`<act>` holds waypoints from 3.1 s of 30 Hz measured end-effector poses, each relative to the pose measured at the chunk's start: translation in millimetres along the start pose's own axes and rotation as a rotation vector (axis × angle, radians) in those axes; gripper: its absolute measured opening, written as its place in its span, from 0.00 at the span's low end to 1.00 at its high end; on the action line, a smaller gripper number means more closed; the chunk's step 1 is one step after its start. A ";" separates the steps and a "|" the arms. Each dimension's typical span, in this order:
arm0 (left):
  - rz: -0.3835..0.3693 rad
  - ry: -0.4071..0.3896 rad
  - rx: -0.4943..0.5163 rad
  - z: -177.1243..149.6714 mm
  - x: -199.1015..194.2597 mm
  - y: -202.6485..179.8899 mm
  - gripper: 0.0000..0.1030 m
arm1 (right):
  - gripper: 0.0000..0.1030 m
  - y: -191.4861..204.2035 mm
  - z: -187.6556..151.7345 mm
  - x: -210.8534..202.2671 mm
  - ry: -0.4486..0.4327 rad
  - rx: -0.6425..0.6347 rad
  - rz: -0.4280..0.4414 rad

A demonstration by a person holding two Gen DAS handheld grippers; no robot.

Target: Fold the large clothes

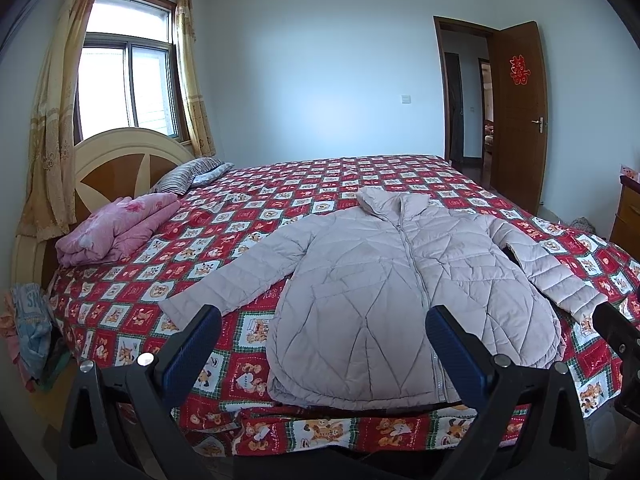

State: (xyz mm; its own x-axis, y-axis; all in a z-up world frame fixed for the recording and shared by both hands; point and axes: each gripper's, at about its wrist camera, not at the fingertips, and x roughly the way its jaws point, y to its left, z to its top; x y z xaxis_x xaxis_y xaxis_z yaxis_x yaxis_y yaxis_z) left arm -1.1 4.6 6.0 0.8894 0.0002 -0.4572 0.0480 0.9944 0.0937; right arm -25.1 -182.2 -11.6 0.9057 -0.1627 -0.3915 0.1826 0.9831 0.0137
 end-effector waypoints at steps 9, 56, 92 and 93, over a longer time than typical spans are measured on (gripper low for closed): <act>0.004 -0.003 -0.002 0.1 1.1 1.2 0.99 | 1.00 -0.5 -0.5 0.4 0.001 0.002 0.004; 0.007 0.004 -0.013 0.6 4.1 5.1 0.99 | 1.00 1.7 -1.7 3.7 0.014 0.015 0.019; 0.223 0.135 0.005 14.3 306.7 7.8 0.99 | 0.71 -258.3 -59.5 189.6 0.336 0.553 -0.294; 0.231 0.149 0.014 13.9 318.1 6.0 0.99 | 0.66 -257.7 -59.6 194.3 0.347 0.543 -0.290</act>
State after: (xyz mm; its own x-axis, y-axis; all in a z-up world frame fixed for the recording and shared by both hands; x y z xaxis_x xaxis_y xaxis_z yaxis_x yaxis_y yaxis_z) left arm 288.4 9.2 -126.6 0.8007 0.2435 -0.5473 -0.1415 0.9647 0.2221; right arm 81.1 -462.2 -146.1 0.6338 -0.2874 -0.7181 0.6452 0.7085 0.2859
